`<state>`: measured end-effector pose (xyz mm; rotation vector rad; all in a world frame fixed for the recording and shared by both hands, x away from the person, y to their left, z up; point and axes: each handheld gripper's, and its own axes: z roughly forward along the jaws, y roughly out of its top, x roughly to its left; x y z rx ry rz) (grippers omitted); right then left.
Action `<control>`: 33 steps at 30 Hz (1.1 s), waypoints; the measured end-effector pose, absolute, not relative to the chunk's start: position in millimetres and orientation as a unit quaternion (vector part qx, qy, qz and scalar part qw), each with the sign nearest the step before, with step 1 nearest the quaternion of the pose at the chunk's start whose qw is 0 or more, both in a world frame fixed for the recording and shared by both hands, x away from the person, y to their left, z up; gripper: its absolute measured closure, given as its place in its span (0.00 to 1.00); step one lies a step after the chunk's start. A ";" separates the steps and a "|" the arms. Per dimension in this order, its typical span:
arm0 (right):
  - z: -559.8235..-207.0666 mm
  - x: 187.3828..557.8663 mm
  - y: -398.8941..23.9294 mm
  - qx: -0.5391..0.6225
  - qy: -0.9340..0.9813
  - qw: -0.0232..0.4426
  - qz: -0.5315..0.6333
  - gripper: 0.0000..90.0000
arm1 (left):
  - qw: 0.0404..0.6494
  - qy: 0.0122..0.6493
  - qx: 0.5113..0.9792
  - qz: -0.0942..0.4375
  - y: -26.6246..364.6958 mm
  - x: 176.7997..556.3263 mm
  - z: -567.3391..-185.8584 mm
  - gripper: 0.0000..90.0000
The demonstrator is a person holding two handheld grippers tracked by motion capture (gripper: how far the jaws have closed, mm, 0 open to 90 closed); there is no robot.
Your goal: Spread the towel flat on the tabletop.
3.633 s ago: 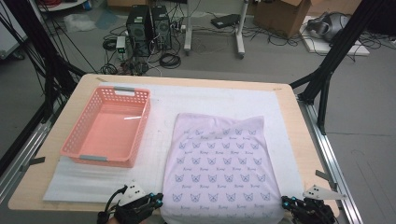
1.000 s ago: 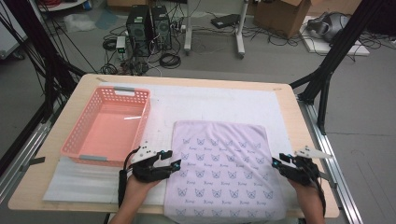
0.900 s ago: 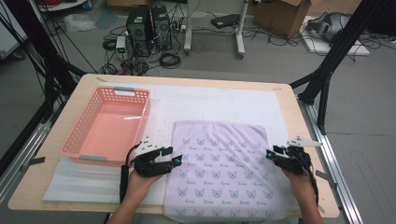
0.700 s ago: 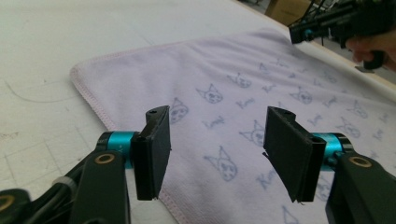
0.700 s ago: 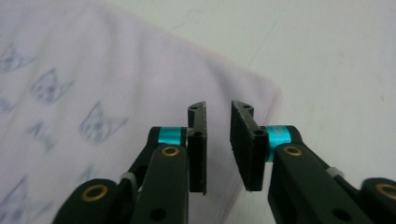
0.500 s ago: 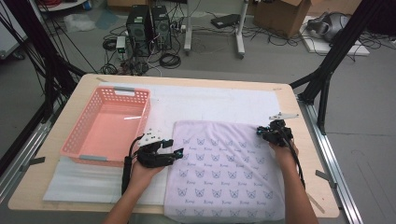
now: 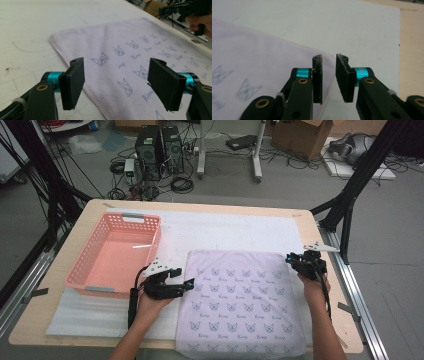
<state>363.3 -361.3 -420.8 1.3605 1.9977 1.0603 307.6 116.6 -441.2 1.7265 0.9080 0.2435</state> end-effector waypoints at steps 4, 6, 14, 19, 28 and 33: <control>-418.7 331.1 -359.4 0.472 0.751 0.237 0.396 0.71 | 0.561 0.386 0.725 0.106 116.5 307.1 -440.1 0.29; -420.5 313.3 -357.4 0.460 0.759 0.226 0.402 0.62 | 0.563 0.387 0.722 0.106 116.8 307.4 -439.7 0.28; -430.6 264.2 -353.4 0.431 0.774 0.202 0.418 0.35 | 0.575 0.386 0.714 0.103 114.8 306.1 -438.2 0.24; -427.5 257.3 -357.6 0.436 0.762 0.197 0.437 0.27 | 0.586 0.380 0.708 0.100 113.8 305.2 -436.2 0.25; -428.3 258.5 -364.2 0.443 0.752 0.208 0.441 0.25 | 0.579 0.380 0.715 0.096 111.9 304.4 -437.5 0.24; -429.0 259.9 -365.4 0.446 0.751 0.209 0.441 0.25 | 0.573 0.383 0.719 0.094 111.6 305.5 -438.8 0.25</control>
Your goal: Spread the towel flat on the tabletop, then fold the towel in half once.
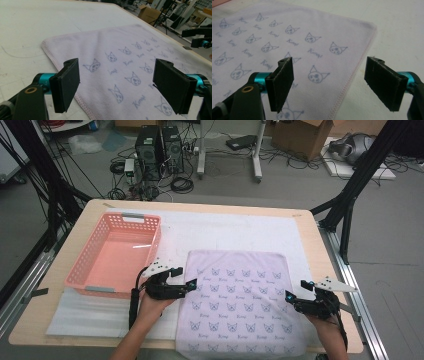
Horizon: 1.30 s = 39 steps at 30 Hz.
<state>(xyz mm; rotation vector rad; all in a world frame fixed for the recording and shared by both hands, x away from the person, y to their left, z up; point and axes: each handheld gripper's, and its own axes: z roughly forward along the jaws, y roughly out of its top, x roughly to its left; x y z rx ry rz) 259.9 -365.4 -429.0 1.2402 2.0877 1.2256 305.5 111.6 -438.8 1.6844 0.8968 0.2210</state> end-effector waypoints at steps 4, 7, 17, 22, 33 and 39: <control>-430.0 262.7 -363.1 0.450 0.750 0.206 0.440 0.25 | 0.571 0.383 0.720 0.095 112.6 305.4 -439.0 0.25; -432.0 265.5 -361.9 0.449 0.752 0.205 0.437 0.25 | 0.571 0.385 0.719 0.096 112.3 307.1 -440.2 0.25; -433.2 267.3 -361.4 0.449 0.754 0.205 0.433 0.25 | 0.558 0.390 0.726 0.101 112.2 307.0 -440.8 0.25; -436.8 267.6 -362.1 0.451 0.758 0.202 0.426 0.25 | 0.548 0.397 0.729 0.099 112.4 307.7 -442.2 0.27; -443.2 283.3 -365.4 0.486 0.748 0.214 0.399 0.27 | 0.505 0.421 0.745 0.108 105.3 314.0 -450.9 0.35; -446.6 297.1 -362.9 0.501 0.750 0.215 0.374 0.34 | 0.467 0.452 0.752 0.112 100.0 323.2 -452.6 0.36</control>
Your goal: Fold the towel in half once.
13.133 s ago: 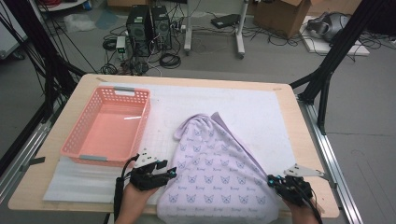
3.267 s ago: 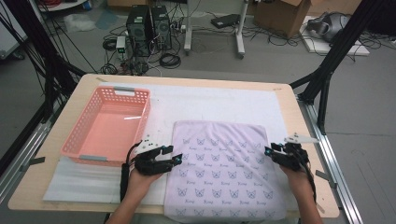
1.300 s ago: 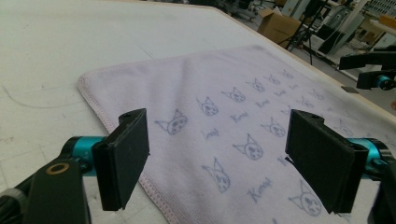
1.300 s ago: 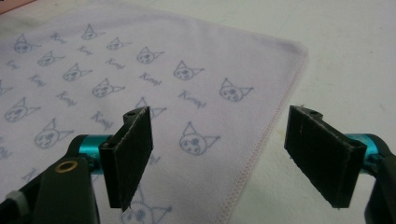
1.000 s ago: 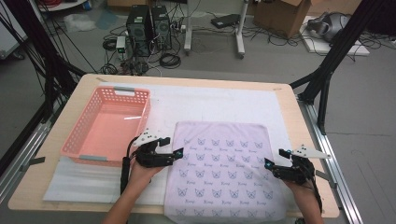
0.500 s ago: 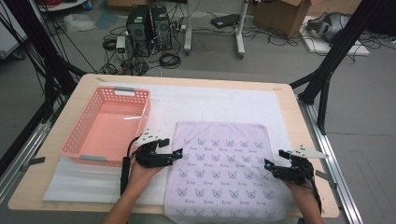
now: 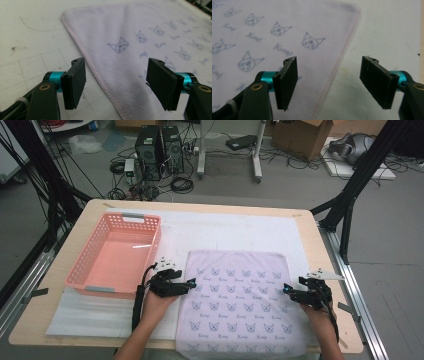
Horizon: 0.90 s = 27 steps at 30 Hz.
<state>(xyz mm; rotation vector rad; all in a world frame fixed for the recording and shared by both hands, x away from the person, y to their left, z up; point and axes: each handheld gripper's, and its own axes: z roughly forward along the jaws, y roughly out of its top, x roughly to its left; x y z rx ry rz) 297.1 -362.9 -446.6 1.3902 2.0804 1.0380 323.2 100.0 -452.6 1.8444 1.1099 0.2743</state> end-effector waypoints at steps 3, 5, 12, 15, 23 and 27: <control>-447.6 304.0 -359.5 0.503 0.755 0.219 0.360 0.38 | 0.453 0.461 0.755 0.112 97.0 327.5 -452.9 0.38; -448.2 308.2 -356.5 0.503 0.758 0.218 0.353 0.42 | 0.444 0.459 0.760 0.124 93.5 329.1 -452.9 0.42; -447.2 313.1 -349.8 0.498 0.768 0.211 0.344 0.62 | 0.397 0.445 0.779 0.195 86.1 325.8 -451.5 0.72; -446.2 312.9 -351.9 0.506 0.764 0.202 0.347 0.76 | 0.411 0.445 0.775 0.178 89.1 327.8 -452.2 0.90; -445.0 312.3 -351.1 0.500 0.769 0.190 0.351 0.96 | 0.420 0.446 0.768 0.186 88.6 327.2 -450.1 0.97; -443.5 314.3 -356.2 0.503 0.762 0.206 0.352 0.97 | 0.432 0.463 0.752 0.183 91.0 334.2 -443.9 0.97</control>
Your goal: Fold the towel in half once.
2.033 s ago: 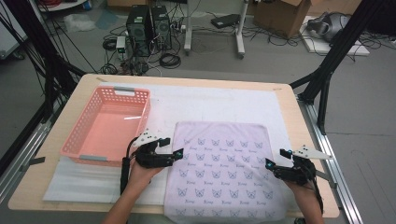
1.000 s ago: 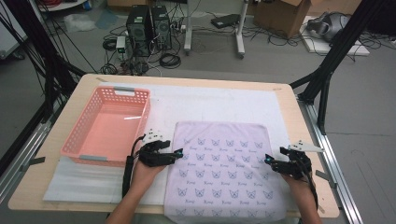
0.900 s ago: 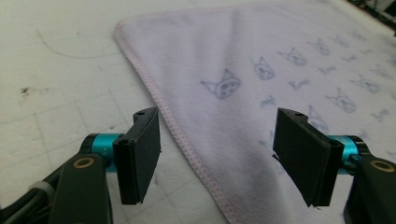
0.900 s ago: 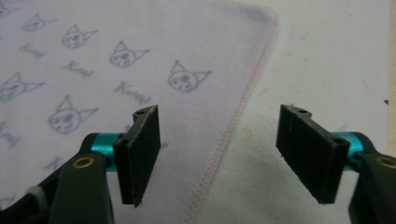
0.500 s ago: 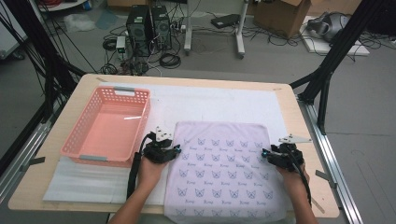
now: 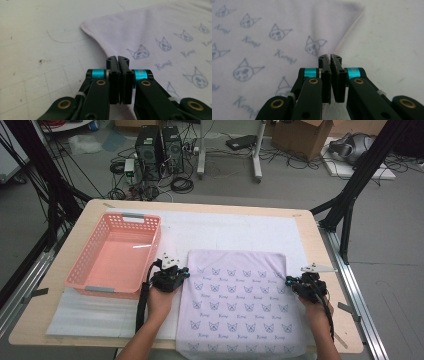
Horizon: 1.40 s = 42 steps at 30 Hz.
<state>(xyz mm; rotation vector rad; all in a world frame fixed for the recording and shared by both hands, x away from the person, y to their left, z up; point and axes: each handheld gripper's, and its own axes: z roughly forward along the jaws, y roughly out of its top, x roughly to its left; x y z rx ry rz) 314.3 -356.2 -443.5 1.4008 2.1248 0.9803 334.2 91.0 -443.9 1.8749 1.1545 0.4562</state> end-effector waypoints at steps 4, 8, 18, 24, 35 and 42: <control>-441.4 316.8 -362.2 0.513 0.752 0.207 0.359 0.97 | 0.444 0.467 0.741 0.186 89.6 344.6 -429.8 0.97; -436.6 321.2 -367.9 0.524 0.734 0.211 0.378 0.97 | 0.450 0.479 0.730 0.186 90.9 356.9 -420.9 0.98; -414.5 336.3 -371.8 0.525 0.712 0.220 0.410 0.97 | 0.462 0.496 0.710 0.192 106.7 362.1 -413.8 1.00; -422.1 334.2 -371.6 0.524 0.717 0.212 0.409 0.97 | 0.471 0.471 0.729 0.160 94.5 358.7 -423.0 0.87; -424.4 334.3 -369.5 0.523 0.721 0.201 0.407 0.97 | 0.459 0.468 0.746 0.122 72.0 369.5 -451.3 0.55; -424.8 329.2 -372.1 0.522 0.719 0.200 0.413 0.97 | 0.443 0.453 0.761 0.138 72.6 363.2 -447.8 0.98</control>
